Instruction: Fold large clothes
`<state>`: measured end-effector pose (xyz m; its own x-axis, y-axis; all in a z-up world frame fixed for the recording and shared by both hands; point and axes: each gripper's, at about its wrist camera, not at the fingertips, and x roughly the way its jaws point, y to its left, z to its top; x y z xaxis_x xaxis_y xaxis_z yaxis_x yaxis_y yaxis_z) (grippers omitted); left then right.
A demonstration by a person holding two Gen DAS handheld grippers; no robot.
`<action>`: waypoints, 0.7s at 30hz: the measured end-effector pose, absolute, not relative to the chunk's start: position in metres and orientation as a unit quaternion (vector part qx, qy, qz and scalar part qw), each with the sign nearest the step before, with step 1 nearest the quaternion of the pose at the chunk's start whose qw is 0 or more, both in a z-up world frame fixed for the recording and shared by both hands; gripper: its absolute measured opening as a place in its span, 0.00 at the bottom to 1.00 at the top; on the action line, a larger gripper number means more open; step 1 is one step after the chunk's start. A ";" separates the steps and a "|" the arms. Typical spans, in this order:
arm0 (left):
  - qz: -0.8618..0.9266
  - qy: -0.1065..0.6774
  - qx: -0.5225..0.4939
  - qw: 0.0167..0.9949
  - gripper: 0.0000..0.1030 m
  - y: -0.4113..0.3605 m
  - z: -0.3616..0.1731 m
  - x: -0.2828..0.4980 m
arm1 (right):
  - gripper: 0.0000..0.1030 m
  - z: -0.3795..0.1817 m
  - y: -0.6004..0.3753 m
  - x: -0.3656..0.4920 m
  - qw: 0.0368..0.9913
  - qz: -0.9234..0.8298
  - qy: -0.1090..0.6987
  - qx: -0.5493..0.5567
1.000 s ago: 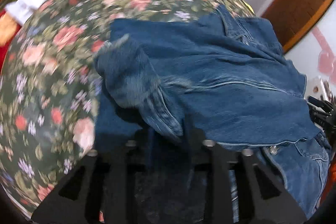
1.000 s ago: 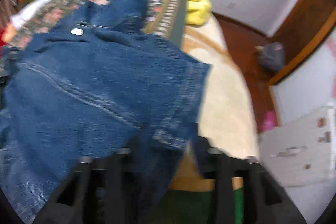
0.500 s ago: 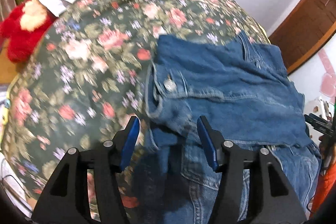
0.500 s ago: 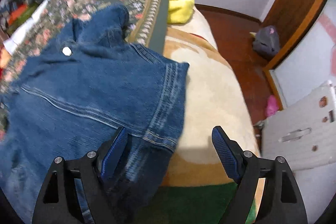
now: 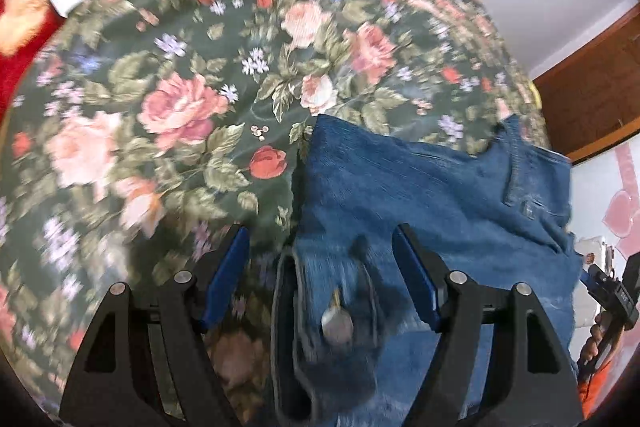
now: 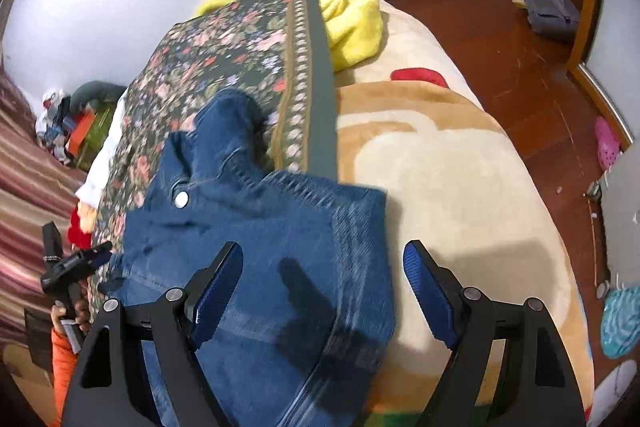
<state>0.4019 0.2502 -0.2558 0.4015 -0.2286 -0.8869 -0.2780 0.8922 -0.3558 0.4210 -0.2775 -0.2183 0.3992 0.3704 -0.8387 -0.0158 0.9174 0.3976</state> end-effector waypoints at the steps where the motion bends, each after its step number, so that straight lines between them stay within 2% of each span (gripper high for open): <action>1: 0.011 0.554 -0.232 0.799 0.71 0.250 -0.264 0.410 | 0.73 -0.221 -0.279 0.424 0.818 0.118 0.537 0.169; 2: 0.008 0.560 -0.234 0.795 0.71 0.250 -0.271 0.417 | 0.69 -0.226 -0.281 0.428 0.815 0.119 0.539 0.175; 4: 0.004 0.567 -0.238 0.789 0.71 0.250 -0.282 0.426 | 0.53 -0.236 -0.279 0.433 0.809 0.122 0.546 0.181; 8: -0.015 0.570 -0.249 0.783 0.70 0.248 -0.295 0.445 | 0.43 -0.236 -0.272 0.432 0.823 0.125 0.530 0.160; 12: -0.013 0.554 -0.273 0.787 0.45 0.244 -0.297 0.456 | 0.26 -0.227 -0.262 0.429 0.840 0.126 0.513 0.126; 13: -0.007 0.551 -0.271 0.789 0.36 0.242 -0.296 0.459 | 0.21 -0.223 -0.260 0.428 0.845 0.126 0.506 0.121; 18: 0.021 0.525 -0.204 0.826 0.23 0.226 -0.271 0.460 | 0.16 -0.188 -0.236 0.429 0.879 0.130 0.454 0.065; 21: 0.042 0.494 -0.153 0.855 0.20 0.222 -0.237 0.457 | 0.16 -0.172 -0.220 0.443 0.887 0.140 0.438 0.044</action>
